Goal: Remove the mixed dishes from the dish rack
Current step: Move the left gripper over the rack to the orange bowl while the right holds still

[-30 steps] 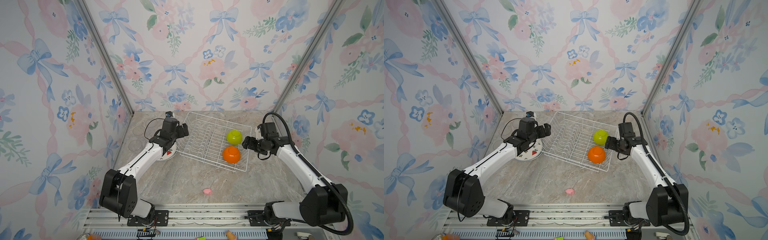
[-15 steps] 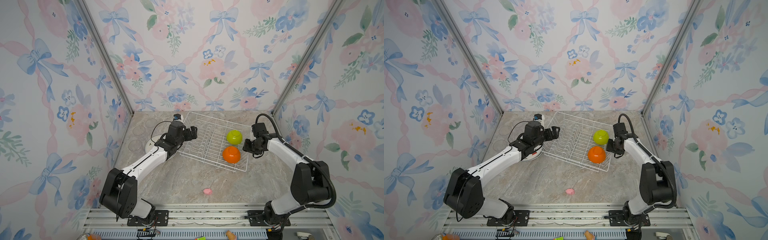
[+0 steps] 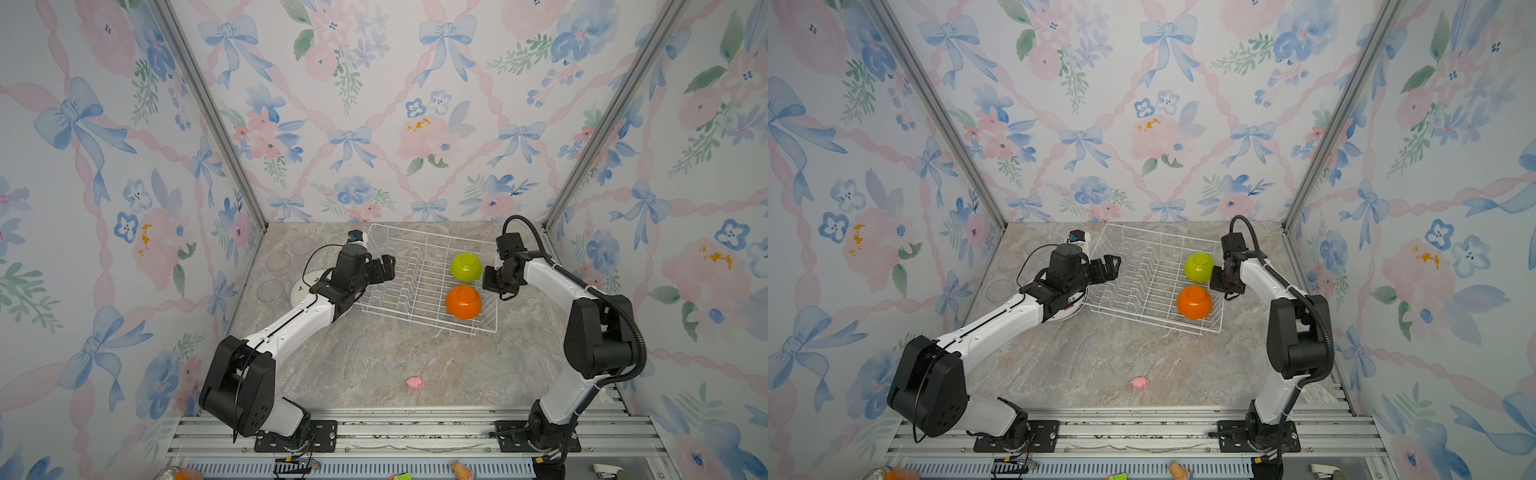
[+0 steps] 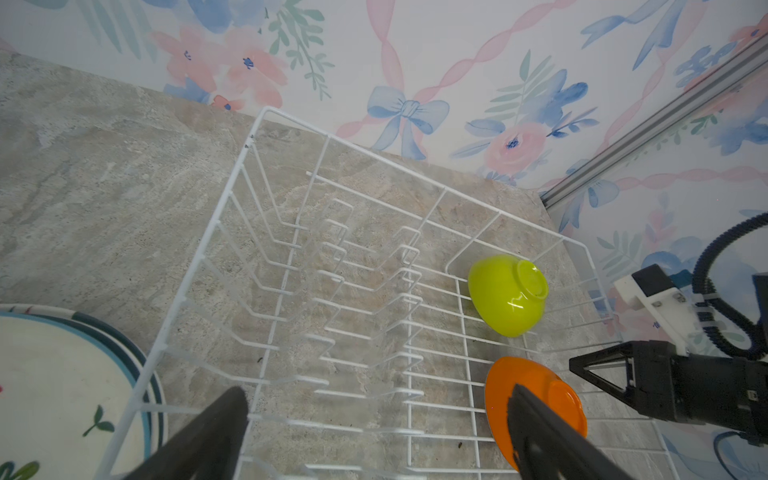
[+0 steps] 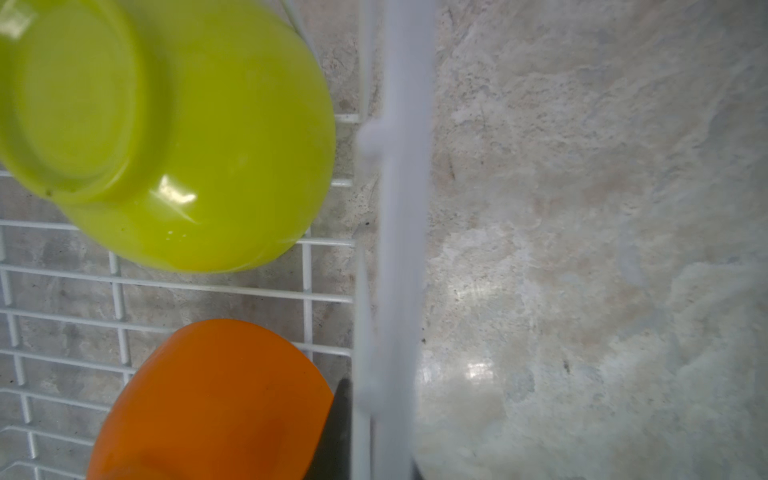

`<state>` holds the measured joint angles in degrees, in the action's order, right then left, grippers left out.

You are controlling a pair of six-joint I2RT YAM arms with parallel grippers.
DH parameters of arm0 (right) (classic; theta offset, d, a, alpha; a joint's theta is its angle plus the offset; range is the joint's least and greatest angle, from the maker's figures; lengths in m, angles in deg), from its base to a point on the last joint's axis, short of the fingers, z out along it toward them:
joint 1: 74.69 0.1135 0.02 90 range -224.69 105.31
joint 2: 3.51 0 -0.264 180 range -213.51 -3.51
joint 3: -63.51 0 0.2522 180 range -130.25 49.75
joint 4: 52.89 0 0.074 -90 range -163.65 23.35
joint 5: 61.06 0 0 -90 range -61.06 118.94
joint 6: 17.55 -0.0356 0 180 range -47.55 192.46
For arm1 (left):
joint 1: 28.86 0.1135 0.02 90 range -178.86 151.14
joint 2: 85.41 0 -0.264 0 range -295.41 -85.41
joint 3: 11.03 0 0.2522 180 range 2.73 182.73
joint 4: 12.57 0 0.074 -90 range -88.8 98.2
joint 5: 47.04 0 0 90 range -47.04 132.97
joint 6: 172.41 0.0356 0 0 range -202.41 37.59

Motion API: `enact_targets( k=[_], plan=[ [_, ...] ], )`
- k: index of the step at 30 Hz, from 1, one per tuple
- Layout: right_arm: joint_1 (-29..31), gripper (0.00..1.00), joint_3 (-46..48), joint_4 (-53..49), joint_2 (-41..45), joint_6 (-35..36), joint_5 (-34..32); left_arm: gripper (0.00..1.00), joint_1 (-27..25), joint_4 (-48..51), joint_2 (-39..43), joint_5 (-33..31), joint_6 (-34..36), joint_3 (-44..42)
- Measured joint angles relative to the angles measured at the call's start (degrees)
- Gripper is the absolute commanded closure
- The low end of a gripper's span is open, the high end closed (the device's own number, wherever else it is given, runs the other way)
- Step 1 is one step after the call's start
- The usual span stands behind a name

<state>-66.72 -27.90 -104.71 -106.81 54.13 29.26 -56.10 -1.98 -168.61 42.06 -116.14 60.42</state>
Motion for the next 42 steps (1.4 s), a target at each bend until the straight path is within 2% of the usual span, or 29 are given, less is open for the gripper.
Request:
enact_targets(
  k=[15, 17, 26, 33, 35, 36, 37, 40, 42],
  plan=[
    [1.3, 0.95, -14.3, -2.3, -11.4, 8.2, -0.1, 0.02, -0.9, 0.0, -3.4, 6.2, -1.0, 2.7],
    [1.8, 0.98, -14.4, -2.2, -11.7, 8.3, -0.1, 0.02, -1.1, 0.0, -3.4, 6.4, -1.0, 2.8],
    [2.4, 0.98, -10.6, -0.2, -9.3, 8.5, -0.7, 0.02, -1.2, 0.0, -3.7, 6.6, -1.0, 3.0],
    [2.9, 0.94, -8.4, 1.4, -7.6, 8.5, -2.2, 0.02, -1.3, 0.0, -5.6, 7.4, -1.0, 4.9],
    [2.9, 0.9, -8.2, 1.7, -7.4, 8.4, -2.2, 0.02, -1.5, 0.0, -6.4, 7.4, -1.0, 5.9],
    [2.9, 0.82, -8.1, 1.8, -7.3, 8.3, -2.2, 0.02, -1.6, 0.0, -6.7, 7.4, -1.0, 6.4],
    [3.0, 0.79, -7.8, 1.9, -7.1, 8.5, -2.3, 0.02, -1.7, 0.0, -7.2, 7.5, -1.0, 6.8],
    [3.6, 0.49, -6.1, 3.1, -6.5, 12.9, -8.3, 0.02, -2.1, 0.0, -8.2, 7.6, -1.0, 7.5],
    [3.8, 0.42, -5.5, 3.9, -5.7, 14.9, -10.6, 0.02, -2.3, 0.1, -8.7, 7.6, -1.1, 7.5]
  ],
)
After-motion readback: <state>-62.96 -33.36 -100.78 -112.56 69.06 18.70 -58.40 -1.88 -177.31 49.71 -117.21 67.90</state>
